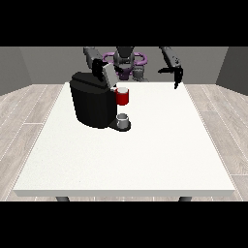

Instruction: Insert the coffee pod into the coffee machine and close the lid

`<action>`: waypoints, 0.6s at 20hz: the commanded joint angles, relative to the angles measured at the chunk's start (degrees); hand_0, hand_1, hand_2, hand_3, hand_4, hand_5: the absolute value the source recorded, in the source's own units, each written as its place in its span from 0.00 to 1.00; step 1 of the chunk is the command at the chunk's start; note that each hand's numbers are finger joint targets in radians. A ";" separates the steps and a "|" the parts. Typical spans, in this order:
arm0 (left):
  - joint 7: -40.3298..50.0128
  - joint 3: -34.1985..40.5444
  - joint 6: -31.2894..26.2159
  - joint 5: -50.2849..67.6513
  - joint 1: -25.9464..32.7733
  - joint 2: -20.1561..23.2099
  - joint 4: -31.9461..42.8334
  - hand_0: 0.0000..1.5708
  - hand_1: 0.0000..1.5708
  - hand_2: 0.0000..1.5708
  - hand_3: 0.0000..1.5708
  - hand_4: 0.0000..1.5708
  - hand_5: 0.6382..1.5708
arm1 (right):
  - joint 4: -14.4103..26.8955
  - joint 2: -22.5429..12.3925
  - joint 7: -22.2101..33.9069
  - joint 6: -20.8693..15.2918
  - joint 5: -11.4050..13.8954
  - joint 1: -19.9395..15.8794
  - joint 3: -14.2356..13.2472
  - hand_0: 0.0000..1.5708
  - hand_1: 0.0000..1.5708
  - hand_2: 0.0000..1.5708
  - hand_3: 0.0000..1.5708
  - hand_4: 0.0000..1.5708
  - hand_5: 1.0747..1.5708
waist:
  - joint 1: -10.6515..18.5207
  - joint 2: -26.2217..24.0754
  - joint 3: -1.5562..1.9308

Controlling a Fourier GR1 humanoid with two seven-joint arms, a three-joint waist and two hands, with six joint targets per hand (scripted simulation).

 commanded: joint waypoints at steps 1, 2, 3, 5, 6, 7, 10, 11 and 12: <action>0.81 -1.35 -0.11 -0.43 -1.32 -0.25 -0.67 0.00 0.00 0.00 0.00 0.24 1.00 | 4.55 -0.29 0.84 -0.26 0.42 -4.21 -0.55 0.00 0.00 0.00 0.00 0.25 1.00 | 2.49 1.94 0.42; -0.23 -0.85 -0.84 -0.14 0.72 0.23 0.40 0.00 0.00 0.00 0.00 0.23 1.00 | 3.53 2.17 -0.70 -1.30 0.88 -2.13 0.99 0.00 0.00 0.00 0.00 0.25 1.00 | 2.67 0.98 0.42; -1.36 0.91 -0.60 0.51 -0.26 1.20 3.01 0.00 0.00 0.00 0.00 0.23 1.00 | 2.63 3.09 1.70 -2.43 3.98 -2.00 4.14 0.00 0.00 0.00 0.00 0.28 1.00 | 1.29 0.05 0.39; 0.31 0.72 -1.61 0.73 -0.81 1.93 3.74 0.00 0.00 0.00 0.00 0.21 1.00 | 2.99 4.00 2.85 -1.81 3.90 -1.94 5.11 0.00 0.00 0.00 0.00 0.23 1.00 | 0.65 -0.69 0.40; 2.93 1.08 -1.09 2.15 -2.40 1.16 2.12 0.00 0.00 0.00 0.00 0.24 1.00 | 3.92 1.55 1.76 -0.52 2.89 -4.19 3.23 0.00 0.00 0.00 0.00 0.23 1.00 | 1.62 -0.10 0.42; 1.80 0.07 -0.76 1.23 -3.53 0.31 2.66 0.00 0.00 0.00 0.00 0.23 1.00 | 3.76 4.20 3.74 -5.77 4.83 -7.57 3.72 0.00 0.00 0.00 0.00 0.27 1.00 | 3.47 1.37 0.39; 1.10 0.83 -2.64 2.02 -4.12 2.23 3.10 0.00 0.00 0.00 0.00 0.25 1.00 | 3.55 1.88 3.92 -2.33 4.35 -6.64 4.42 0.00 0.00 0.00 0.00 0.28 1.00 | 3.01 1.85 0.40; -0.60 1.23 -4.06 2.64 -2.00 2.66 3.73 0.00 0.00 0.00 0.00 0.24 1.00 | 3.62 0.01 5.45 -2.89 5.15 -7.49 3.83 0.00 0.00 0.00 0.00 0.26 1.00 | 4.50 1.86 0.38; 0.37 1.91 -4.22 3.12 -2.84 3.26 4.95 0.00 0.00 0.00 0.00 0.23 1.00 | 3.07 3.49 5.04 -5.14 7.12 -5.34 6.74 0.00 0.00 0.00 0.00 0.24 1.00 | 3.26 0.77 0.38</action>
